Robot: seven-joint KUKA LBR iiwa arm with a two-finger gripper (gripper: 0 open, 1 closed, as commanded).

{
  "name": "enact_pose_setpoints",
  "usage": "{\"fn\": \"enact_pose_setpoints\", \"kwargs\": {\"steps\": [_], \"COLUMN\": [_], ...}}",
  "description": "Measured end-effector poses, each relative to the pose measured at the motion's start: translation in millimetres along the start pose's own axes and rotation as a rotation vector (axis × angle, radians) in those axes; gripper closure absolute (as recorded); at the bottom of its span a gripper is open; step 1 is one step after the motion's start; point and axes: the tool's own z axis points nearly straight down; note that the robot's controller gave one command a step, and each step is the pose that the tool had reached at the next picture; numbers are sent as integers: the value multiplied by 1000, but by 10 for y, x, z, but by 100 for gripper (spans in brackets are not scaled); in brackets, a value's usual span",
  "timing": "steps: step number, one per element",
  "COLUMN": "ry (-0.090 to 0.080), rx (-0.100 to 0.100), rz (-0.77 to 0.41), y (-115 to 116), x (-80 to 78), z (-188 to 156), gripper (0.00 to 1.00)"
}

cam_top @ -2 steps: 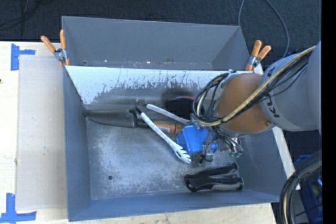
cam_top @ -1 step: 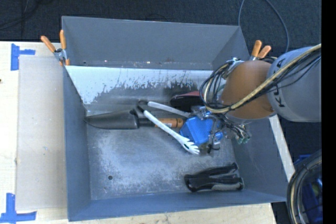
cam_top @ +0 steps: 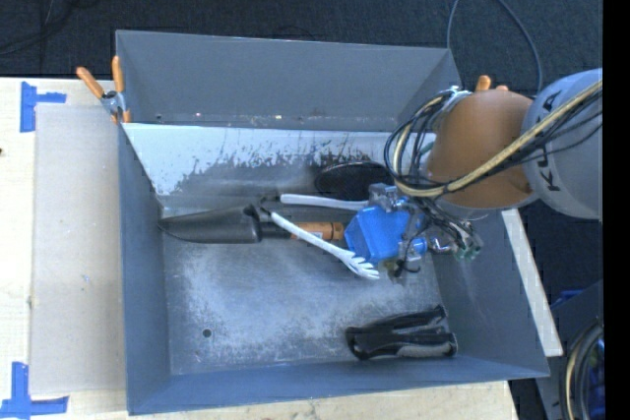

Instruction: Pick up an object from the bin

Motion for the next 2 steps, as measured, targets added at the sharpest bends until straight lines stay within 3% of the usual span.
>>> {"fn": "enact_pose_setpoints", "kwargs": {"steps": [1, 2], "ry": [-13, -14], "rx": [4, 2], "rz": [-33, 27], "y": [-69, 49], "x": [-109, -108], "z": [-8, 97], "gripper": [100, 100]}}
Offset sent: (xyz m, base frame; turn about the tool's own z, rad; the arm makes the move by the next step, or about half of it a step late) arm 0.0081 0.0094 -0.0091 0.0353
